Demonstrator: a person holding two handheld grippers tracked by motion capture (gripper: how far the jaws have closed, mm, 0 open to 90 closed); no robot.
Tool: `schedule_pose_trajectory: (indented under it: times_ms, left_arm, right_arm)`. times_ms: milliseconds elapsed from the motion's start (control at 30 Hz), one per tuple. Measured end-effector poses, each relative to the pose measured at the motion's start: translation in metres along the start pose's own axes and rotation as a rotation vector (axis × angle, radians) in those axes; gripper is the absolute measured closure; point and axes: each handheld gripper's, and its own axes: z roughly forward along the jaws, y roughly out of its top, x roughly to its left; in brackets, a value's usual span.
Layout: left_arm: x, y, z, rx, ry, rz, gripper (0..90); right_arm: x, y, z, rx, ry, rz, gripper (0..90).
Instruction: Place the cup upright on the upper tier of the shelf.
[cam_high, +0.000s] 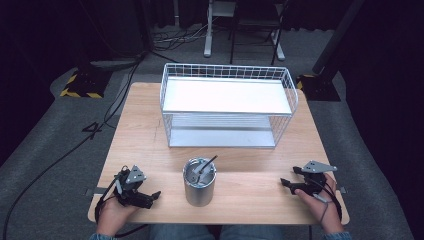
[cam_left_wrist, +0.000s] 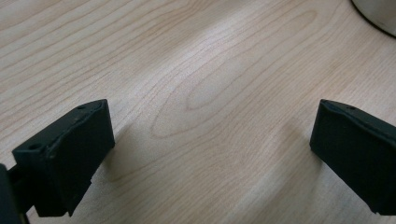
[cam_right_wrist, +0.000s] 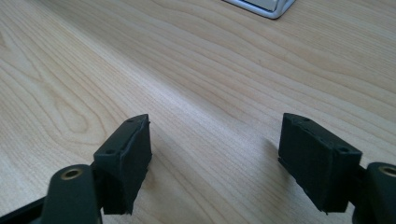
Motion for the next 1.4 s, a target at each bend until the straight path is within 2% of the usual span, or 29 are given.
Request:
schedule_pose_trajectory:
  times_ms: [167,233,267,300,333,400,667,800,967,1100,1400]
  left_arm:
    - [0.0,0.001,0.0,0.004,0.003,-0.013,1.4]
    - [0.001,0.003,-0.002,-0.015,-0.007,-0.021,2.9]
    - [-0.001,0.006,-0.007,-0.043,-0.027,-0.023,2.9]
    - [-0.001,0.006,-0.007,-0.043,-0.027,-0.023,2.9]
    - [-0.003,0.009,-0.013,-0.085,-0.042,-0.015,2.9]
    - [-0.004,0.01,-0.015,-0.098,-0.047,-0.012,2.8]
    - [-0.023,0.021,-0.035,-0.221,-0.093,-0.002,1.2]
    - [-0.03,0.025,-0.047,-0.308,-0.116,-0.022,1.1]
    - [-0.034,0.026,-0.052,-0.345,-0.111,-0.015,1.2]
    - [-0.039,0.028,-0.055,-0.387,-0.136,-0.013,1.0]
    - [-0.049,0.033,-0.061,-0.43,-0.157,0.011,1.0]
  right_arm:
    - [0.001,-0.001,-0.001,0.0,0.001,0.002,25.9]
    - [0.001,-0.001,-0.001,0.0,0.001,0.001,25.9]
    - [0.001,-0.001,-0.001,0.0,0.001,0.001,25.9]
    - [0.001,-0.001,-0.001,0.0,0.001,0.001,25.9]
    - [0.001,-0.001,-0.001,0.0,0.002,0.002,26.0]
    - [0.001,-0.001,-0.001,0.0,0.002,0.002,26.0]
    - [0.001,-0.001,-0.001,-0.001,0.002,0.002,26.0]
    - [0.001,-0.001,-0.001,-0.002,0.003,0.003,26.0]
    - [0.001,-0.001,-0.001,-0.002,0.003,0.003,26.0]
    - [0.001,-0.001,-0.001,-0.002,0.003,0.003,26.0]
    - [0.001,-0.001,-0.001,-0.001,0.002,0.002,25.9]
